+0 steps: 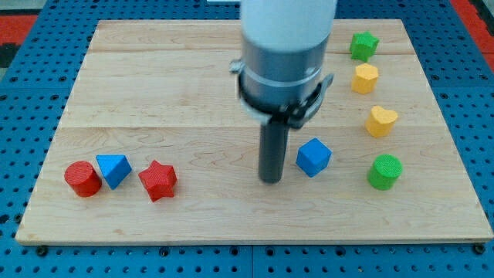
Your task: Slide the cube above the green circle
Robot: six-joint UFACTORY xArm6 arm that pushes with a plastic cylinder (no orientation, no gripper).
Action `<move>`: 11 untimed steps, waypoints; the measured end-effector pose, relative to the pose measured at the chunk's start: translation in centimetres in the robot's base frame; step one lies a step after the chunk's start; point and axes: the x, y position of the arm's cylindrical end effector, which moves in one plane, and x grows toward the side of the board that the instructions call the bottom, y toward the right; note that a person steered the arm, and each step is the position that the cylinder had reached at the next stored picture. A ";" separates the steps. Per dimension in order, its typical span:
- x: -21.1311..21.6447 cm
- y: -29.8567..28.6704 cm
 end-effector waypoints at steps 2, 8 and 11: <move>-4.2 4.8; -5.0 6.3; -5.9 10.8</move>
